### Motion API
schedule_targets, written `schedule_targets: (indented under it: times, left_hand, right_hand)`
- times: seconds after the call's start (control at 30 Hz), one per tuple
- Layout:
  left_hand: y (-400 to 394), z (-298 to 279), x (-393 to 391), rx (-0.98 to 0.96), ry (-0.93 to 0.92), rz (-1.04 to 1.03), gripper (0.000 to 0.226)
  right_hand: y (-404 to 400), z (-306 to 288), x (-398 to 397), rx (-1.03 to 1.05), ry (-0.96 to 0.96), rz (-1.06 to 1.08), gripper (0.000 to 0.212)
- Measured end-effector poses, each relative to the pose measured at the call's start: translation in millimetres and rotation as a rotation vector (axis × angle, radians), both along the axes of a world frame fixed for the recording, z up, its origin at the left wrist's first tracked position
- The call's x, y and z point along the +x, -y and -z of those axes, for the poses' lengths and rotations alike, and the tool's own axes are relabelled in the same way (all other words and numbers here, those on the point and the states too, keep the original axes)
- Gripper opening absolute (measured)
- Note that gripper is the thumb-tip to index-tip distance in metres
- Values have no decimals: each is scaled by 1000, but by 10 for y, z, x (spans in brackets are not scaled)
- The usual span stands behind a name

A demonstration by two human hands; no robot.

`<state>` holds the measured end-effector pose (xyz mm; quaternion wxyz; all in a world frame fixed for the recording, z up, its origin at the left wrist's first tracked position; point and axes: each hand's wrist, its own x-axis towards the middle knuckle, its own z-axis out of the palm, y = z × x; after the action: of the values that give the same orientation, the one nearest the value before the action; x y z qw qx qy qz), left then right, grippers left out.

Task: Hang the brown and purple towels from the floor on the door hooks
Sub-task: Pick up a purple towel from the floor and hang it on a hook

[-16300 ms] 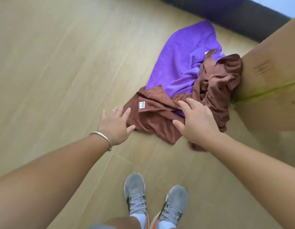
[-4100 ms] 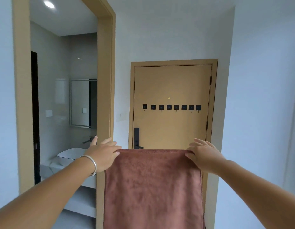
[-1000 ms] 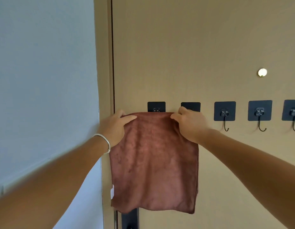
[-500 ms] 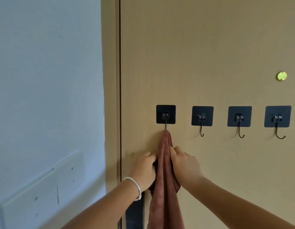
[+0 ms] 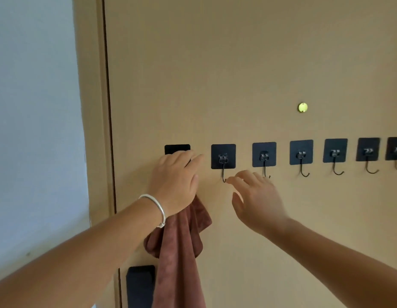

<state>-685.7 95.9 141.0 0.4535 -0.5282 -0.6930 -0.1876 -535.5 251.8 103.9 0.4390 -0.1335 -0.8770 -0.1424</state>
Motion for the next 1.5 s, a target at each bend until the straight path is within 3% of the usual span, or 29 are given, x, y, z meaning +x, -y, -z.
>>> schedule_targets:
  times: [0.33,0.7,1.13,1.5]
  left_hand:
    - [-1169,302,934,-152,-125,322,58]
    - [-1949,581,3004,-228,-72,714,58]
    - [-1623,447,6127,-228,-88,1092,62]
    - [-647,386,8371,-222,-138,1475,66]
  right_hand:
    - [-607,200,1710,-151,90,627,58]
    - [-61,463,4192,-281,80,1148,65]
    - [1292,185,6941,-307,-45,1579,68]
    - [3165,198,8427,-313,-144,1967,65]
